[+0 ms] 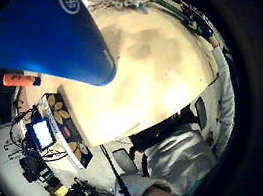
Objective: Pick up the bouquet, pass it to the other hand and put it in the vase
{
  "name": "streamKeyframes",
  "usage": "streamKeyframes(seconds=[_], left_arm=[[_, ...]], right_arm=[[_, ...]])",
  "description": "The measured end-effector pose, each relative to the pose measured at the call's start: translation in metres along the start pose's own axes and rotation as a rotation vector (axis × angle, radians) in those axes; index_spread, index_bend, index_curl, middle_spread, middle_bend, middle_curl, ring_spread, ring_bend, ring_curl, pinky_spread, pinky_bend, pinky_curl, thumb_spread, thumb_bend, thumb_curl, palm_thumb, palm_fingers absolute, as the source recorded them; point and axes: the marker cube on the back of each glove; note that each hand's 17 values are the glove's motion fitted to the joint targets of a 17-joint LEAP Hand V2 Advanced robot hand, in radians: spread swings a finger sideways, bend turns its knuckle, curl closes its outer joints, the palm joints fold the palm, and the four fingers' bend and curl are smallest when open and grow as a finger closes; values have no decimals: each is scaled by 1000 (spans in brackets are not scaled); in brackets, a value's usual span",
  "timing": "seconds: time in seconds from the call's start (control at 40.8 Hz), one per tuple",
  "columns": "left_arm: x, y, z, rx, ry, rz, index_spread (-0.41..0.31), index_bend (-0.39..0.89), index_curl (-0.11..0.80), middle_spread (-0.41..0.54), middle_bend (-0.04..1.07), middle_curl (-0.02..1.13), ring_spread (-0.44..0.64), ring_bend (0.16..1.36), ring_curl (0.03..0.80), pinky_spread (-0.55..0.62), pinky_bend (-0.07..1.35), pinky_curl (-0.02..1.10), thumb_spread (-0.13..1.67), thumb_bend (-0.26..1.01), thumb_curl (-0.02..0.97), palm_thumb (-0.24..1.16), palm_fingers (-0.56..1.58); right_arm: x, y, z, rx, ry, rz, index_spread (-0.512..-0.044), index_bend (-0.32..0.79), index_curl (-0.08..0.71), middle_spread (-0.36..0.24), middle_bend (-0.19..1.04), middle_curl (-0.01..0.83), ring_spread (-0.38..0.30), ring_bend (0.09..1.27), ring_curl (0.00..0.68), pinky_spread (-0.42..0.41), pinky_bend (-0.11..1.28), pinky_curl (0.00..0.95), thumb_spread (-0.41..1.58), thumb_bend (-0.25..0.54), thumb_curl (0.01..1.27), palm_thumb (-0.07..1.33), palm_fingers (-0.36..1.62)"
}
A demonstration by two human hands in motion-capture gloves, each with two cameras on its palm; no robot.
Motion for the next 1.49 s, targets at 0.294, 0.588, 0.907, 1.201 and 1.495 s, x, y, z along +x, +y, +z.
streamKeyframes(seconds=[0.294,0.588,0.907,1.201,1.495], left_arm=[[17,-22,-24,-22,98,15,-2,227,432,301,180,291,487,400,236,450,172,258,1199,-18,307,456,256],[58,-60,-84,28,618,164,112,132,407,330,158,287,476,441,259,452,223,283,1177,-20,315,464,192],[85,-105,-141,28,1219,243,193,58,296,412,174,281,476,571,299,444,370,341,1056,-23,343,490,9],[118,-104,-145,59,1302,308,204,71,218,457,189,286,455,664,314,443,471,364,991,-25,359,520,-19],[124,-110,-143,215,1274,143,3,252,249,10,583,377,-71,720,300,-27,401,320,850,60,440,744,1170]], right_arm=[[-15,15,-61,110,-609,-145,-236,358,362,-181,816,644,-191,1007,566,-213,778,479,1167,2,396,949,1428],[-65,25,-147,245,-1116,-402,-222,396,452,-173,897,678,-185,1076,601,-206,841,530,1087,-2,451,1042,1355],[-113,78,-176,164,-1382,-589,-220,362,505,-167,923,685,-178,1112,611,-202,862,558,942,-17,524,1043,1333],[-147,100,-164,143,-1399,-708,-219,341,546,-159,933,686,-177,1127,612,-200,867,568,868,-21,576,1038,1325],[-184,118,-146,236,-1328,-854,-222,341,586,-156,948,688,-172,1123,614,-200,866,574,869,-13,616,1053,1325]])
